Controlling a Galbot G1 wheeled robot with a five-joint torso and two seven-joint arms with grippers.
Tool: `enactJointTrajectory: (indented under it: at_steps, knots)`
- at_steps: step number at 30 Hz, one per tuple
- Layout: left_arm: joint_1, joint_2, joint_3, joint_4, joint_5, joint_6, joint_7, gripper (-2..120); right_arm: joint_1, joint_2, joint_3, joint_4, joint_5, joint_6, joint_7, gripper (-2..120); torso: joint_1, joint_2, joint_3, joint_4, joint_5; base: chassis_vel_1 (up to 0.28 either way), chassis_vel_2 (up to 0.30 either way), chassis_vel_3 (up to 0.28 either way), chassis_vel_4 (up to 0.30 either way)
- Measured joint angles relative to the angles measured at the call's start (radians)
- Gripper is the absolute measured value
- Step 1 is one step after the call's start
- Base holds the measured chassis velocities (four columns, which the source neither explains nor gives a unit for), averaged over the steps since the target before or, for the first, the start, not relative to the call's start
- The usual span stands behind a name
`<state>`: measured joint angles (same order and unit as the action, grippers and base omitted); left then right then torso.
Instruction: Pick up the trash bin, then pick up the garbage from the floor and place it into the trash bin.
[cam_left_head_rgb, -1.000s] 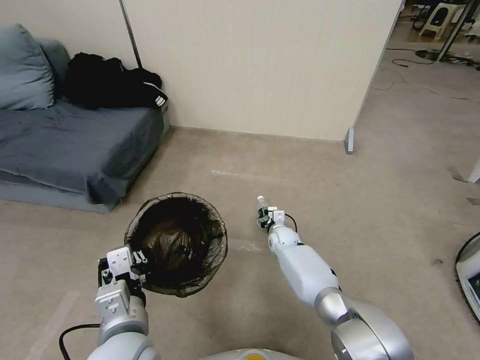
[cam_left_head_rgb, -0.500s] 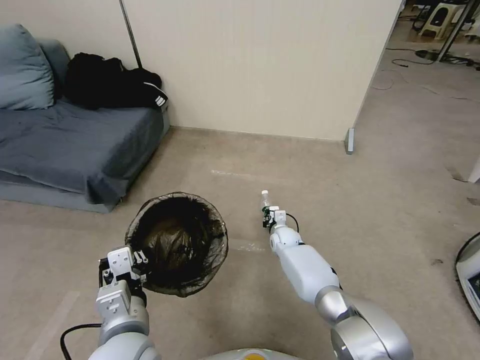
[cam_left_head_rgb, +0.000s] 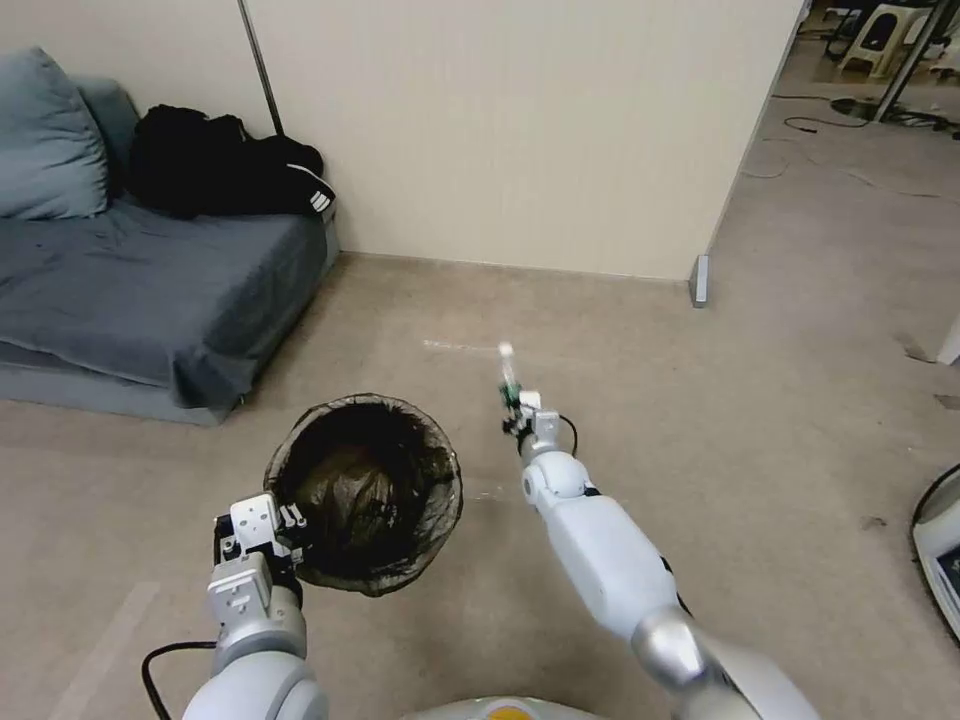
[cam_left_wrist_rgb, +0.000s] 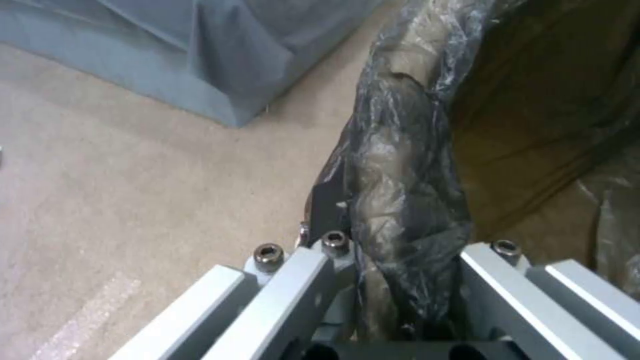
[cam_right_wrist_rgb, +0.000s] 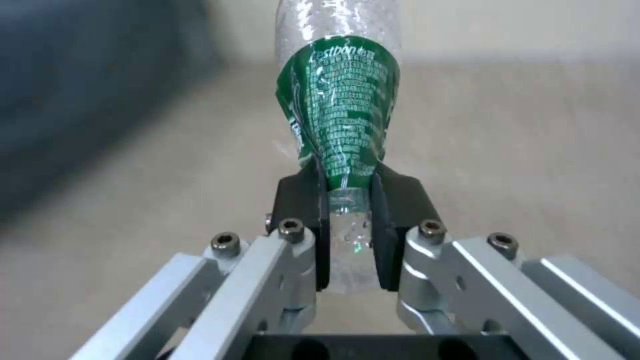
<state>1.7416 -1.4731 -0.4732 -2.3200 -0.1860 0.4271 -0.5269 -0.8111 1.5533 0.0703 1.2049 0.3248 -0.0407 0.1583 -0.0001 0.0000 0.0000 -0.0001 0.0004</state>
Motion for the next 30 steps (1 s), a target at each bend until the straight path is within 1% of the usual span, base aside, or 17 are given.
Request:
enactJointTrajectory:
  at_steps: [1,3,4,5,7,8,11,12,15,18,22,24,30]
  knots:
    - [-0.002,0.001,0.001,0.005,-0.003,0.001,0.0,0,-0.017,-0.009,-0.01,0.046,0.0,0.008,-0.004,10,0.0,0.0,0.0,0.0002,-0.0002,0.0,0.0,0.0,0.0]
    - [-0.01,0.005,0.006,0.022,-0.015,0.008,-0.002,0,-0.087,-0.048,-0.058,0.227,-0.004,0.058,-0.044,10,0.0,0.0,0.0,0.0,-0.0003,0.0,0.0,0.0,0.0]
    - [-0.01,0.005,0.006,0.022,-0.015,0.008,-0.002,0,-0.087,-0.048,-0.058,0.227,-0.004,0.058,-0.044,10,0.0,0.0,0.0,0.0,-0.0003,0.0,0.0,0.0,0.0]
    - [-0.012,0.006,0.008,0.027,-0.021,0.012,-0.004,0,-0.109,-0.062,-0.074,0.282,-0.009,0.078,-0.062,10,0.0,0.0,0.0,0.0,-0.0003,0.0,0.0,0.0,0.0]
    - [-0.015,0.01,0.011,0.039,-0.028,0.018,-0.008,0,-0.166,-0.11,-0.125,0.432,-0.018,0.122,-0.112,10,0.0,0.0,0.0,0.0001,-0.0005,0.0,0.0,0.0,0.0]
    - [-0.015,0.01,0.011,0.039,-0.028,0.018,-0.008,0,-0.166,-0.11,-0.125,0.432,-0.018,0.122,-0.112,10,0.0,0.0,0.0,0.0001,-0.0005,0.0,0.0,0.0,0.0]
    - [-0.018,0.013,0.011,0.046,-0.029,0.02,-0.009,0,-0.239,-0.181,-0.198,0.571,-0.034,0.165,-0.157,10,0.0,0.0,0.0,0.0,-0.0005,0.0,0.0,0.0,0.0]
    - [-0.018,0.013,0.011,0.046,-0.029,0.02,-0.009,0,-0.239,-0.181,-0.198,0.571,-0.034,0.165,-0.157,10,0.0,0.0,0.0,0.0,-0.0005,0.0,0.0,0.0,0.0]
    - [-0.02,0.009,0.012,0.046,-0.029,0.02,-0.009,0,-0.296,-0.225,-0.235,0.637,-0.063,0.191,-0.187,10,0.0,0.0,0.0,-0.0001,-0.0004,0.0,0.0,0.0,0.0]
    - [-0.022,0.006,0.012,0.046,-0.027,0.02,-0.01,0,-0.319,-0.247,-0.247,0.65,-0.074,0.201,-0.193,10,0.0,0.0,0.0,0.0,-0.0003,0.0,0.0,0.0,0.0]
    - [-0.026,0.005,0.012,0.046,-0.026,0.02,-0.01,0,-0.328,-0.271,-0.264,0.658,-0.075,0.206,-0.193,10,0.0,0.0,0.0,0.0001,-0.0005,0.0,0.0,0.0,0.0]
    - [-0.03,0.005,0.007,0.04,-0.027,0.021,-0.01,0,-0.339,-0.295,-0.283,0.662,-0.077,0.212,-0.196,10,0.0,0.0,0.0,0.0001,-0.0004,0.0,0.0,0.0,0.0]
    - [-0.034,0.008,0.002,0.03,-0.03,0.023,-0.011,0,-0.367,-0.325,-0.292,0.651,-0.095,0.238,-0.212,10,0.0,0.0,0.0,0.0001,-0.0004,0.0,0.0,0.0,0.0]
